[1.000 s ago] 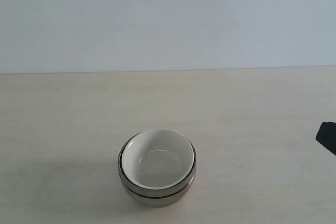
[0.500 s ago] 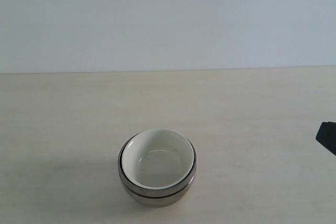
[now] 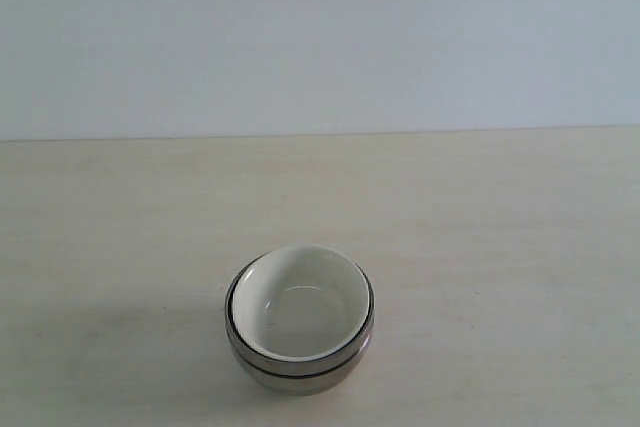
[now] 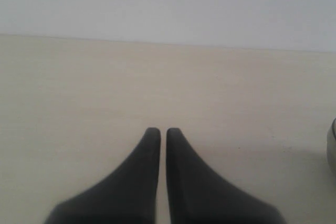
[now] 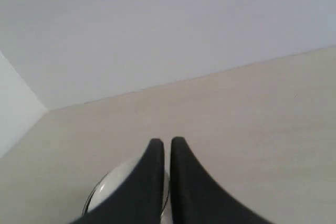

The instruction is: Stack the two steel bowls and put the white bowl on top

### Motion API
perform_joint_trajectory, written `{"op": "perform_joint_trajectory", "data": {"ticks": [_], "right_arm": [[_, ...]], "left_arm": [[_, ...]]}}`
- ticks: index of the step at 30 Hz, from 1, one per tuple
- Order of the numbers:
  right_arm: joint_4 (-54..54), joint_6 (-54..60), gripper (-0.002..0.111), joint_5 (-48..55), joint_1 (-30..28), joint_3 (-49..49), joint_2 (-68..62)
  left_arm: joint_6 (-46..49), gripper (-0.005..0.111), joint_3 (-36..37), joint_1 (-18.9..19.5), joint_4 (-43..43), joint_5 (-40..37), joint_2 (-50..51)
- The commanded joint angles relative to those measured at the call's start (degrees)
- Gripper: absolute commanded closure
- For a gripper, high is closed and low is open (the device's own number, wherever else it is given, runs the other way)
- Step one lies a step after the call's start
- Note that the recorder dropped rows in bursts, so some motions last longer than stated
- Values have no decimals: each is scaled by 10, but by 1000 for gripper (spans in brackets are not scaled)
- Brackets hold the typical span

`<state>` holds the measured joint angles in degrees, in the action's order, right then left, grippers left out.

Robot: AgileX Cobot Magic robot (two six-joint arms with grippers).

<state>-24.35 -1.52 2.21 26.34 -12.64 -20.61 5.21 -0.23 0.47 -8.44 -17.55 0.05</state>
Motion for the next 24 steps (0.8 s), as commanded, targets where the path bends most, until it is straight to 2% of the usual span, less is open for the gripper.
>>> {"op": "perform_joint_trajectory", "data": {"ticks": [1,8,12,19,24], "right_arm": [[3,4,108,-5,-83,1,82],[3,10,108,-6,-164,1,192],[10,47,108,-4,-196,1,199],[18,220,108,111,-201,8,199],[16,188,108,69,-201,79,199]], "left_arm": [[-6,103,2,-1,3,0,0],[-6,103,2,-1,3,0,0],[-6,103,2,-1,3,0,0],[-6,103,2,-1,3,0,0],[-6,103,2,-1,3,0,0]]}}
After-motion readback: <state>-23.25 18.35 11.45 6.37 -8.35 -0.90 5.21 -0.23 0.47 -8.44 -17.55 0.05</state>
